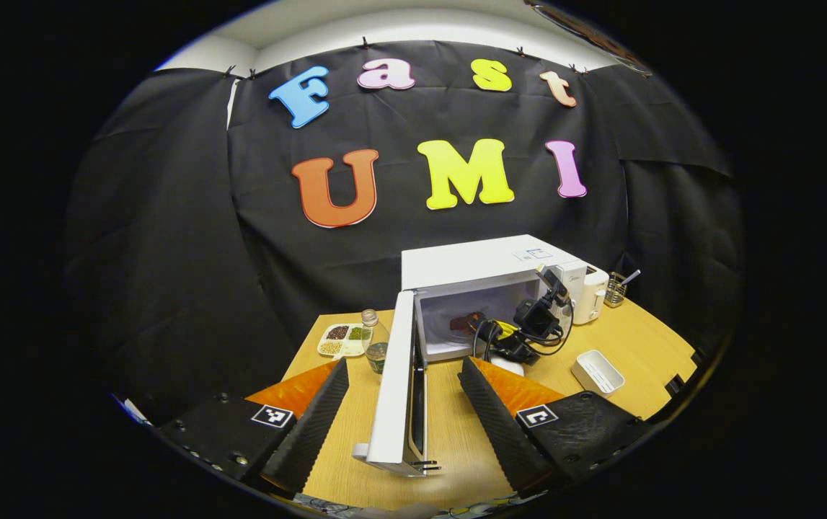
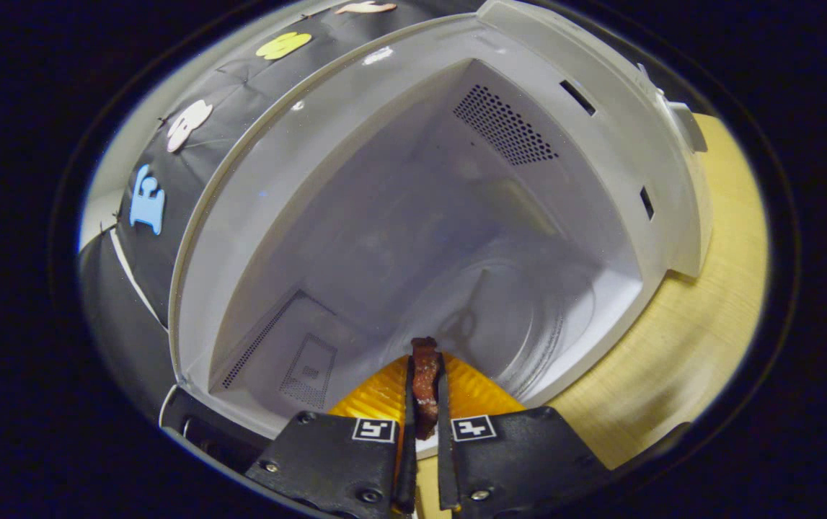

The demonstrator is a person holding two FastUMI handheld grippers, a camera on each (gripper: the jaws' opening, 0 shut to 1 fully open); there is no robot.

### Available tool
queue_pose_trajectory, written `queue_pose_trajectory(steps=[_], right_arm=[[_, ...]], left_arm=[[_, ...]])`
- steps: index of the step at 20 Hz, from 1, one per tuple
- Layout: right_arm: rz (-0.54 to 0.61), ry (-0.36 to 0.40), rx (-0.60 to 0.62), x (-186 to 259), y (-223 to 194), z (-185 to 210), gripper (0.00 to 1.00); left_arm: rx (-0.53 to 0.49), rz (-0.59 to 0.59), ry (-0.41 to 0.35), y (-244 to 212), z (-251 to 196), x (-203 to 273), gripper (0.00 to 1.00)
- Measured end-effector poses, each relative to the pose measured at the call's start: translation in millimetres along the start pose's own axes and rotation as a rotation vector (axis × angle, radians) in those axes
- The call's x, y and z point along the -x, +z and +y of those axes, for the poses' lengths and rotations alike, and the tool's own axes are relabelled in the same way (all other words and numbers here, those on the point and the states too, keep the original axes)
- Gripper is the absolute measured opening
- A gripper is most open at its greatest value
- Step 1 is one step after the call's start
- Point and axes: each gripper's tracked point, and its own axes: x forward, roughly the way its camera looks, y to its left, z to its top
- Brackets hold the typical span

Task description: Open the microwave oven with the left hand, put the food in, and close the microwave oven.

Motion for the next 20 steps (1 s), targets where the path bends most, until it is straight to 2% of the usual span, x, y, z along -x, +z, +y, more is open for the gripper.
queue_pose_trajectory(steps=[1, 2, 3, 4, 7, 10, 11, 12, 13, 14, 15, 16, 17, 18, 19, 20], right_arm=[[-0.012, -0.009, 0.048, -1, 0, -1, 0.16], [-0.019, -0.032, 0.099, -3, -1, -7, 0.10], [-0.017, -0.050, 0.134, -2, -3, -11, 0.14], [-0.012, -0.059, 0.154, -3, -5, -11, 0.31], [-0.016, -0.095, 0.248, 1, 4, -19, 0.43], [-0.065, -0.097, 0.344, 7, 24, -14, 0.61], [-0.068, -0.087, 0.356, 10, 28, -10, 0.57], [-0.064, -0.080, 0.372, 14, 31, -7, 0.69], [-0.054, -0.070, 0.379, 20, 32, -4, 0.63], [-0.041, -0.059, 0.385, 27, 32, -2, 0.64], [-0.026, -0.053, 0.401, 40, 34, 0, 0.72], [-0.018, -0.041, 0.418, 54, 39, 4, 0.75], [-0.015, -0.022, 0.450, 70, 45, 9, 0.76], [-0.014, -0.004, 0.491, 90, 54, 13, 0.84], [-0.013, 0.006, 0.537, 110, 64, 15, 0.81], [-0.012, 0.016, 0.592, 132, 74, 15, 0.95]], left_arm=[[0.005, -0.002, 0.001, 0, 2, 0, 0.97], [0.004, -0.007, 0.002, 0, 3, 1, 0.97], [-0.001, -0.011, 0.006, 1, 4, 2, 0.97], [-0.005, -0.013, 0.007, 1, 4, 3, 0.97], [0.000, -0.020, 0.002, 3, 5, 7, 0.96], [0.009, -0.028, 0.004, 6, 5, 6, 0.97], [0.014, -0.030, 0.006, 7, 5, 6, 0.97], [0.017, -0.032, 0.008, 7, 5, 7, 0.97], [0.014, -0.040, 0.012, 9, 6, 8, 0.97], [0.008, -0.042, 0.019, 12, 8, 8, 0.97], [0.005, -0.047, 0.029, 12, 12, 8, 0.97], [0.008, -0.053, 0.035, 13, 14, 9, 0.97], [0.014, -0.057, 0.036, 14, 15, 11, 0.97], [0.020, -0.060, 0.047, 14, 19, 12, 0.97], [0.026, -0.066, 0.056, 16, 24, 14, 0.97], [0.035, -0.072, 0.064, 15, 27, 16, 0.97]])
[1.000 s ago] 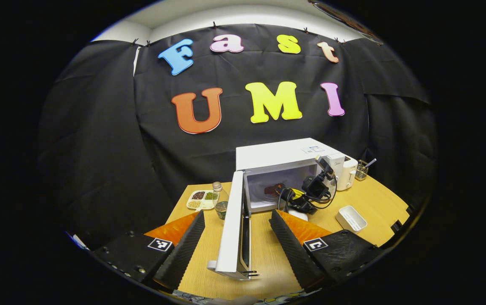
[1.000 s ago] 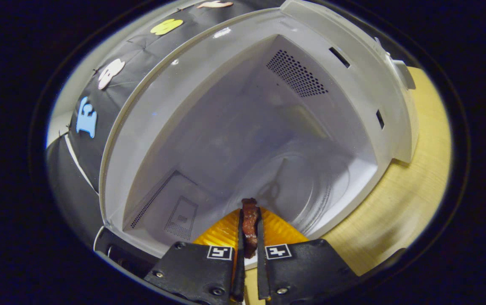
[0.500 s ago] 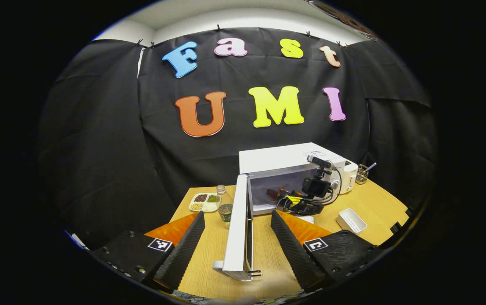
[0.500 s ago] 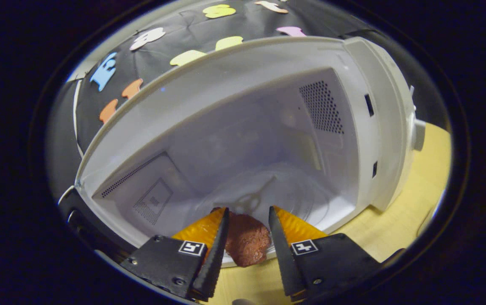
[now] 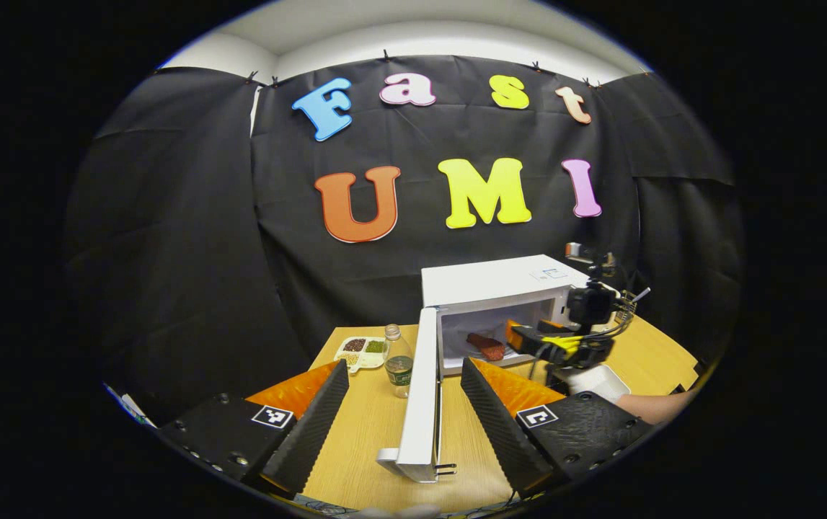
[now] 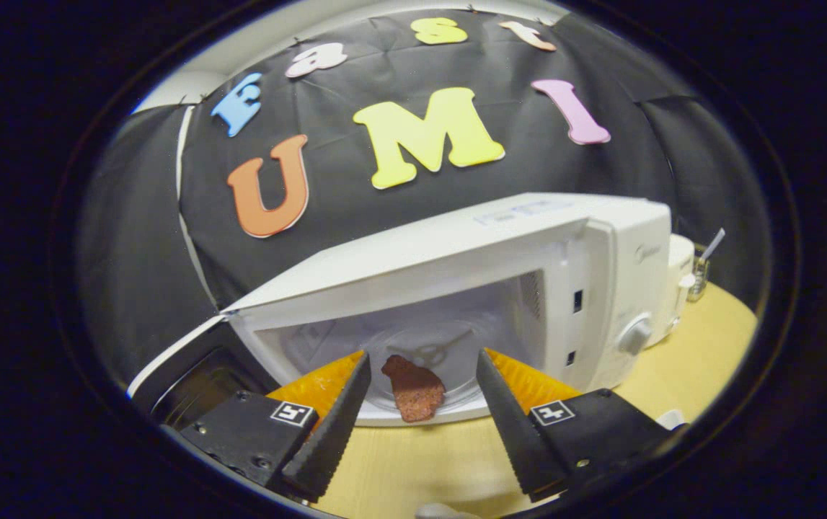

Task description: Open the microwave oven with the left hand, put the food in, and close the microwave oven.

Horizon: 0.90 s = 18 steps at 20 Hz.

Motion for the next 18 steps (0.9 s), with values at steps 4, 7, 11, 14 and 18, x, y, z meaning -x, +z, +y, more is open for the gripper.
queue_pose_trajectory(steps=[4, 7, 11, 14, 18], right_arm=[[0.064, 0.032, 0.148, 88, 24, -35, 0.90], [0.108, 0.023, 0.196, 153, 43, -66, 0.99], [0.082, -0.027, 0.161, 223, 80, -109, 0.99], [0.067, -0.021, 0.115, 269, 92, -136, 0.99], [0.042, -0.007, 0.085, 316, 98, -184, 0.99]], left_arm=[[0.002, -0.036, 0.059, 1, 30, 8, 0.97], [0.000, -0.053, 0.125, -8, 58, 13, 0.97], [0.035, -0.049, 0.190, -27, 81, 23, 0.88], [0.079, -0.021, 0.221, -42, 84, 31, 0.97], [0.092, -0.028, 0.206, -40, 60, 50, 0.60]])
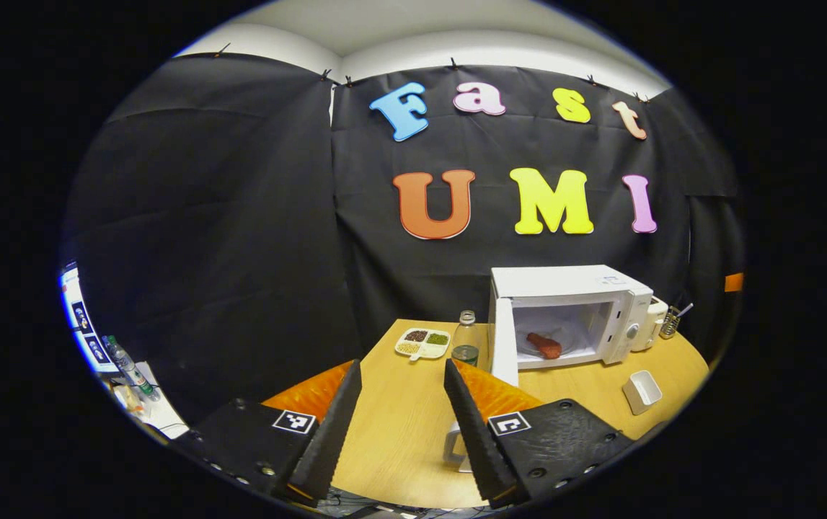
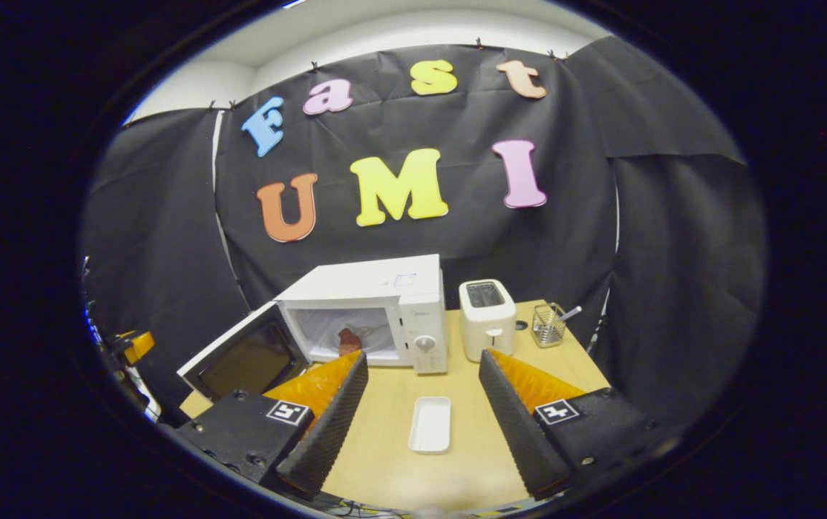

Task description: Open the microwave oven with the left hand, put the food in, and close the microwave oven.

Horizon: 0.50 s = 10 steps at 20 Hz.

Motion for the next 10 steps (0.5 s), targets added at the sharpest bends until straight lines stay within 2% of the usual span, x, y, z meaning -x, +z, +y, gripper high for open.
queue_pose_trajectory(steps=[1, 2, 4, 5, 7, 10], right_arm=[[0.003, 0.003, -0.010, 10, -3, -13, 0.99], [0.022, 0.004, -0.019, 19, -10, -27, 0.99], [0.038, 0.008, -0.018, 36, -17, -50, 1.00], [0.040, -0.012, -0.011, 43, -18, -64, 0.99], [0.037, -0.041, -0.046, 57, -18, -83, 1.00], [0.028, -0.094, -0.062, 76, -17, -98, 1.00]], left_arm=[[-0.008, 0.002, -0.036, -2, -11, 4, 0.70], [-0.018, 0.015, -0.061, -6, -20, 6, 0.52], [-0.065, 0.031, -0.054, -20, -23, 5, 0.10], [-0.096, 0.022, -0.024, -22, -15, 3, 0.02], [-0.098, 0.063, -0.078, -46, -24, -3, 0.00], [-0.059, 0.117, -0.086, -75, -14, -23, 0.00]])
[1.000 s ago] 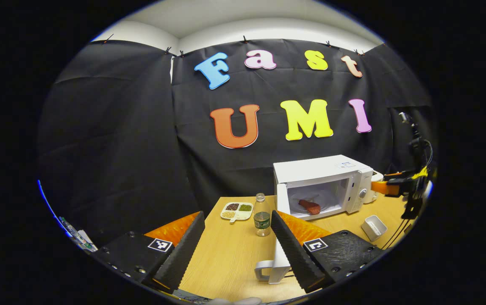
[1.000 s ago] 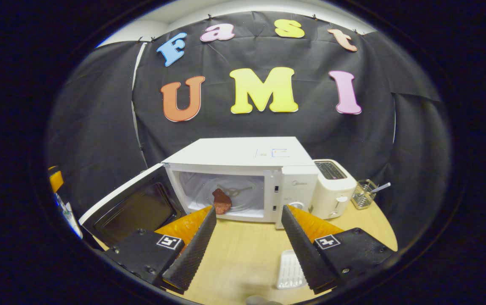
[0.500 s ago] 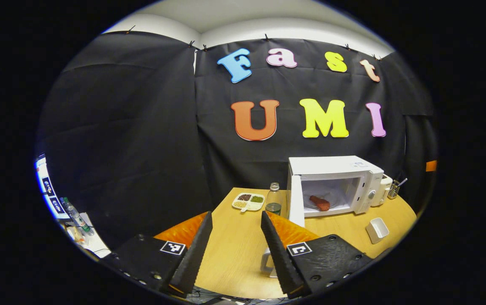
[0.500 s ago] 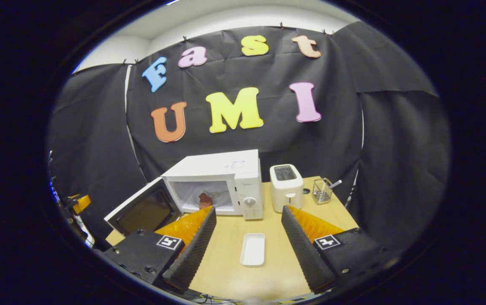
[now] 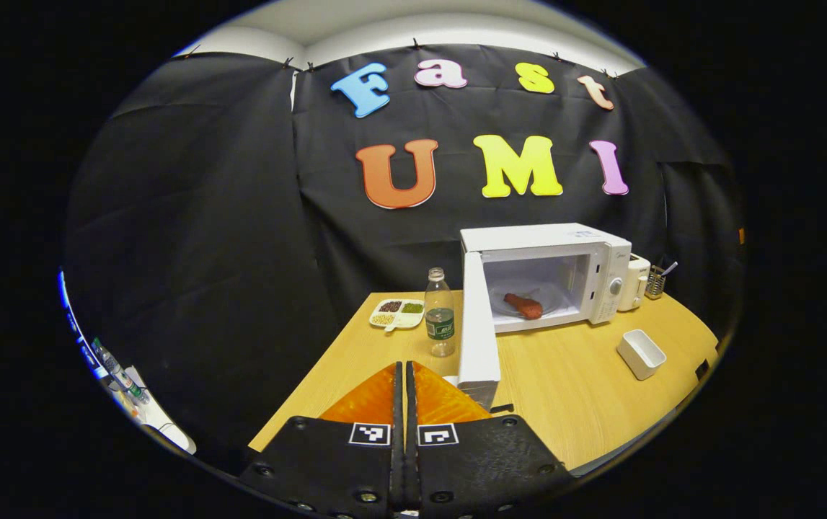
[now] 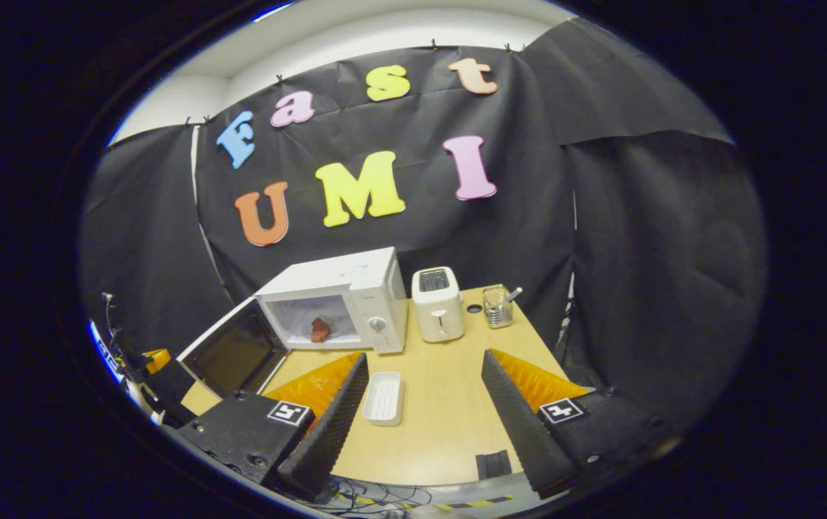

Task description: Open the microwave oven with the left hand, put the food in, and close the microwave oven.

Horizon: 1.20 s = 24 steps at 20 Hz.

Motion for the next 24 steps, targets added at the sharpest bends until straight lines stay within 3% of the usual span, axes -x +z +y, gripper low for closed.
queue_pose_trajectory(steps=[4, 7, 10, 18, 24], right_arm=[[-0.023, -0.063, -0.031, 13, 9, -4, 1.00], [-0.016, -0.096, -0.047, 14, 11, 8, 1.00], [-0.005, -0.120, -0.040, 9, 9, 25, 1.00], [0.011, -0.148, -0.079, -10, 1, 59, 1.00], [0.022, -0.195, -0.083, -14, 3, 40, 1.00]], left_arm=[[0.044, 0.047, -0.024, -24, -2, -28, 0.00], [0.014, 0.051, -0.053, -34, -5, -44, 0.00], [0.041, 0.038, -0.174, -32, -33, -46, 0.00], [-0.019, 0.001, -0.509, -23, -143, -35, 0.00], [-0.016, -0.007, -0.664, -12, -221, -47, 0.00]])
